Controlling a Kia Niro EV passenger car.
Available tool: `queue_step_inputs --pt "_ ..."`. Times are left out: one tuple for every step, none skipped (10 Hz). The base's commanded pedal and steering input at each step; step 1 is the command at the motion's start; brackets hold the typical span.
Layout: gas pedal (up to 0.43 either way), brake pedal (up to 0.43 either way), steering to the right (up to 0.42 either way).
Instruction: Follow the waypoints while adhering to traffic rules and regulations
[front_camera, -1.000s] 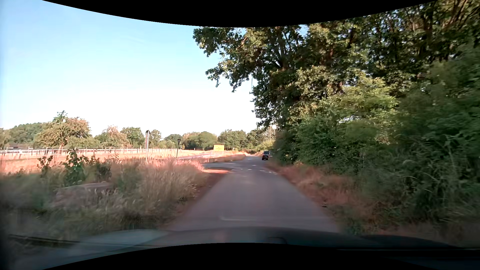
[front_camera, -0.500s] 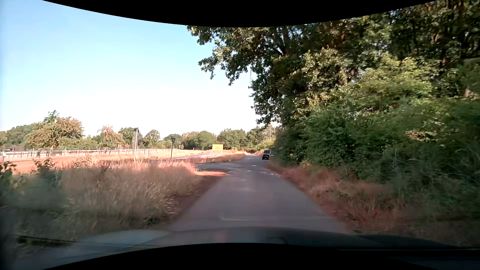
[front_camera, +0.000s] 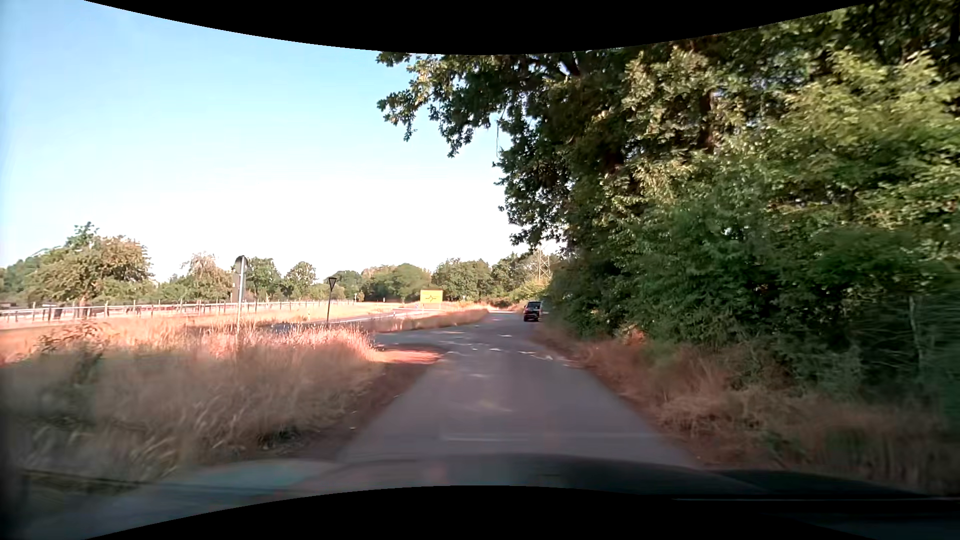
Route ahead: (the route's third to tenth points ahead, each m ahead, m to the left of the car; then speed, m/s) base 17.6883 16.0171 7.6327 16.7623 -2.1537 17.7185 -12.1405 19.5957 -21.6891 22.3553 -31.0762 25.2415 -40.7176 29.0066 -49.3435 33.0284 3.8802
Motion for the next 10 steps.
queue_step_inputs --pt "0.028 0.0 0.015" --pt "0.02 0.0 0.015" --pt "0.008 0.0 0.015" --pt "0.0 0.0 0.015" --pt "0.0 0.0 0.015" --pt "0.0 0.0 0.014" --pt "0.0 0.0 0.014" --pt "0.0 0.0 0.013" --pt "0.0 0.0 0.01" --pt "0.0 0.0 0.008"
